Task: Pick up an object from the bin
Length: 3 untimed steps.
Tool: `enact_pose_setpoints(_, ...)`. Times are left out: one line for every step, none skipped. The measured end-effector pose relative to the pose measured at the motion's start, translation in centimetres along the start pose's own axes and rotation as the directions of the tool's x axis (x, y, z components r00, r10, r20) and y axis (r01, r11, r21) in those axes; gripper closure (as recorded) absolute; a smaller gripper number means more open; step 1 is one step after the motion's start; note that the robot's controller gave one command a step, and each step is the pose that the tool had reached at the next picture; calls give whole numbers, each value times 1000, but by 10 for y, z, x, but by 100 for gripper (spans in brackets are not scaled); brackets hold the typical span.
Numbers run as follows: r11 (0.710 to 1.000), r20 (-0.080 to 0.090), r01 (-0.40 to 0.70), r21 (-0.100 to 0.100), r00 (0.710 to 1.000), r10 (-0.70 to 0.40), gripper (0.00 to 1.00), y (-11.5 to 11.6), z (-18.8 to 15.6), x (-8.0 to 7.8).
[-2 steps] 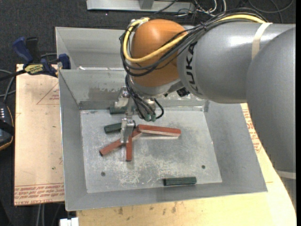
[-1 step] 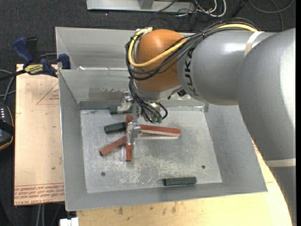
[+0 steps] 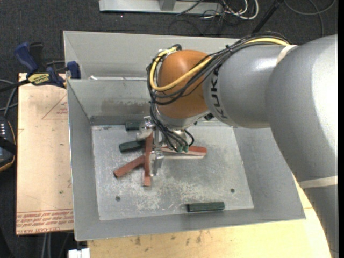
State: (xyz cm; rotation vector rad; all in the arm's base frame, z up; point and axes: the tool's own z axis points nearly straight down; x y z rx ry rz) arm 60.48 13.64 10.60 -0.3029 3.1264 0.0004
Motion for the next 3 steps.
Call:
enact_pose_setpoints(975,21,221,-1,975,-221,100,13,23,-55)
enact_pose_setpoints(975,21,221,-2,975,-221,100,13,23,-55)
enact_pose_setpoints(974,9,225,1,974,-225,100,14,-137,-46)
